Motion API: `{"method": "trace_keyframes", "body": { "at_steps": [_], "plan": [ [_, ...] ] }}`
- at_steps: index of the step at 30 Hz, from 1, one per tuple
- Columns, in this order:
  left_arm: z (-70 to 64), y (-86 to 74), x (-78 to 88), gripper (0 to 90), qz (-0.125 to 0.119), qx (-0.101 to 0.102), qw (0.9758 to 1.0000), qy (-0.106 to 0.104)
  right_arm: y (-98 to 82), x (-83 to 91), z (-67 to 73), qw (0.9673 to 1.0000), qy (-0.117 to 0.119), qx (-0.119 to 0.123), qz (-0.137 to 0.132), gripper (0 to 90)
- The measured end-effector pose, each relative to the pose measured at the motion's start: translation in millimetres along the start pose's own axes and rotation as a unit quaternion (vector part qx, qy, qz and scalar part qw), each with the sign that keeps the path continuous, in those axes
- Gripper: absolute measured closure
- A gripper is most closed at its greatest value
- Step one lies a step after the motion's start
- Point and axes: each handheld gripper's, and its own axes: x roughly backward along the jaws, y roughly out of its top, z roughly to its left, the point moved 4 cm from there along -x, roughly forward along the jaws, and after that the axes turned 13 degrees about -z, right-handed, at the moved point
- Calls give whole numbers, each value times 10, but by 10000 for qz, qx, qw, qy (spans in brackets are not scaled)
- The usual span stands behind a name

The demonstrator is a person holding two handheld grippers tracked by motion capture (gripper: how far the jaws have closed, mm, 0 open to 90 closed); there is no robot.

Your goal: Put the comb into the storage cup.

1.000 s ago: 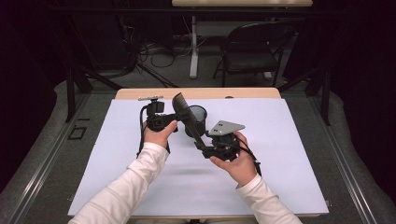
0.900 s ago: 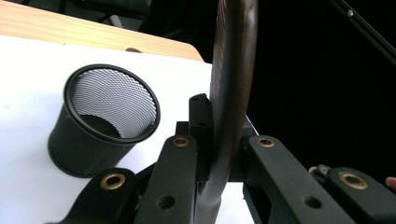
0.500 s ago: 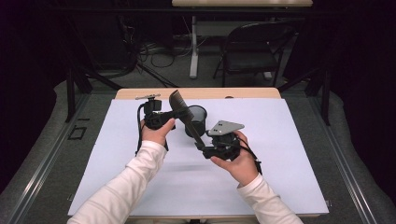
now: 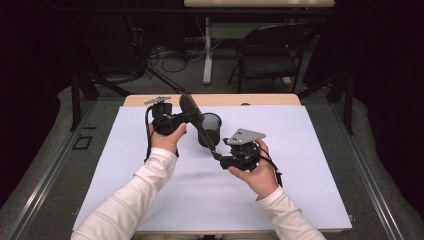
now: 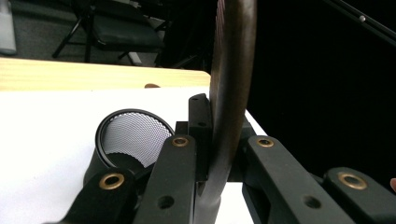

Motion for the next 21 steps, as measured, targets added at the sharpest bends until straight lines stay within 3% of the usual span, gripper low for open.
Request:
{"method": "trace_keyframes", "body": {
  "at_steps": [7, 11, 21],
  "plan": [
    [-28, 82, 9, 853, -92, -192, 9998, 19, 14, 30, -14, 9996, 80, 226, -173, 481],
    [-37, 129, 9, 853, -121, -272, 9995, 43, 6, 36, -16, 9998, 191, 11, -110, 475],
    [-48, 241, -9, 853, -187, -367, 9991, 99, 1, 52, -47, 9999, 105, 69, -74, 440]
  ]
}}
